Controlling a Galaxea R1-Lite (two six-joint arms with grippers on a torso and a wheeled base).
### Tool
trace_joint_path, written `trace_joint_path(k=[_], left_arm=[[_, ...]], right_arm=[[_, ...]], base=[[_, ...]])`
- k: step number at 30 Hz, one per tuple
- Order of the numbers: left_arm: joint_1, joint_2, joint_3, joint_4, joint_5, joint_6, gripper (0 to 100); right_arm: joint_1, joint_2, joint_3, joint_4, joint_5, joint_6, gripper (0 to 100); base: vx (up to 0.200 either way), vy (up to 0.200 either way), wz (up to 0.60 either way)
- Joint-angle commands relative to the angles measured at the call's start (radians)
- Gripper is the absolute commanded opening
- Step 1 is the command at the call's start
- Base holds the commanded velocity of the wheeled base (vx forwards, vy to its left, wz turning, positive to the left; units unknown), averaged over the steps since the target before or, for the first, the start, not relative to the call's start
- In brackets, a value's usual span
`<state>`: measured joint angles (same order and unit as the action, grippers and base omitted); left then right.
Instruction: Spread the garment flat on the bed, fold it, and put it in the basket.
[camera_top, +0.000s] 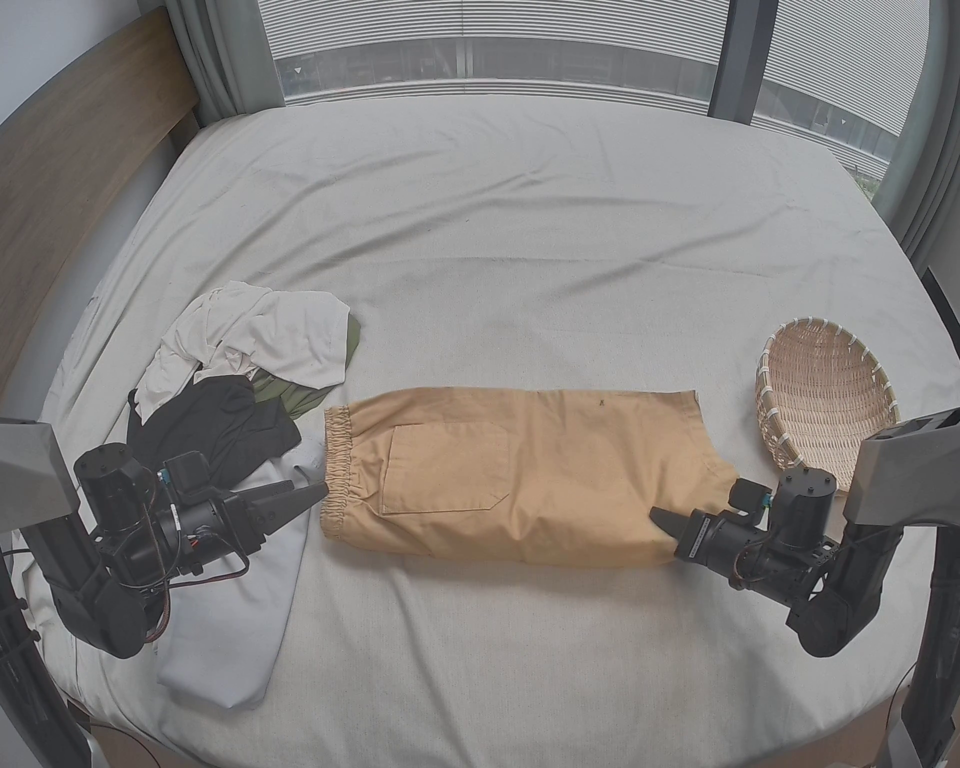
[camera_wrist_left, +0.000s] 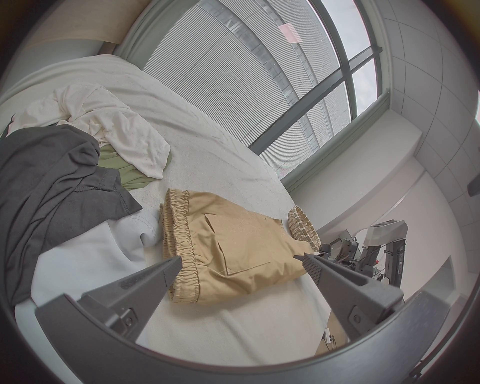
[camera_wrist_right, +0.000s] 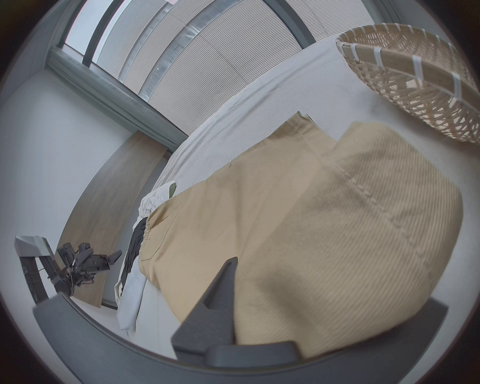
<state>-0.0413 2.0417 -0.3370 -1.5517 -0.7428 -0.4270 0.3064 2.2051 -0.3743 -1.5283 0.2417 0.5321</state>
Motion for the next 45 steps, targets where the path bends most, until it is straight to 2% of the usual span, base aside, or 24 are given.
trace_joint_path(k=[1, 7, 14, 18, 26, 27, 33, 35, 40, 45], left_arm=[[0.0, 0.014, 0.001, 0.001, 0.0, -0.001, 100], [-0.002, 0.034, 0.003, -0.001, 0.0, -0.001, 100], [-0.005, 0.066, 0.001, -0.001, 0.0, -0.001, 100], [-0.009, 0.101, 0.0, -0.001, 0.0, 0.004, 100], [-0.011, 0.098, 0.0, -0.001, 0.0, 0.002, 100], [-0.011, 0.098, 0.0, -0.001, 0.0, 0.002, 100], [-0.012, 0.098, 0.0, -0.001, 0.0, 0.002, 100], [-0.012, 0.098, -0.002, -0.001, 0.0, 0.002, 100], [-0.012, 0.097, -0.002, -0.001, 0.0, 0.002, 100], [-0.012, 0.098, -0.005, -0.001, 0.0, 0.002, 100]], right_arm=[[-0.015, -0.061, 0.097, 0.0, 0.001, -0.023, 0], [-0.033, -0.064, 0.172, -0.009, 0.001, -0.07, 0], [-0.056, -0.064, 0.21, -0.009, 0.001, -0.072, 0], [-0.081, -0.053, 0.236, -0.009, 0.001, -0.113, 0], [-0.081, -0.053, 0.236, -0.009, -0.001, -0.116, 0], [-0.081, -0.053, 0.236, -0.009, -0.002, -0.113, 100], [-0.067, -0.064, 0.316, -0.009, -0.005, -0.119, 100], [-0.039, -0.067, 0.374, -0.004, -0.002, -0.138, 100], [-0.001, -0.111, 0.374, 0.074, -0.002, -0.147, 100], [0.134, -0.137, 0.374, 0.185, 0.001, -0.149, 100]], base=[[0.0, 0.0, 0.0], [0.0, 0.0, 0.0], [0.0, 0.0, 0.0], [0.0, 0.0, 0.0], [0.0, 0.0, 0.0], [0.0, 0.0, 0.0], [0.0, 0.0, 0.0], [0.0, 0.0, 0.0], [0.0, 0.0, 0.0], [0.0, 0.0, 0.0]])
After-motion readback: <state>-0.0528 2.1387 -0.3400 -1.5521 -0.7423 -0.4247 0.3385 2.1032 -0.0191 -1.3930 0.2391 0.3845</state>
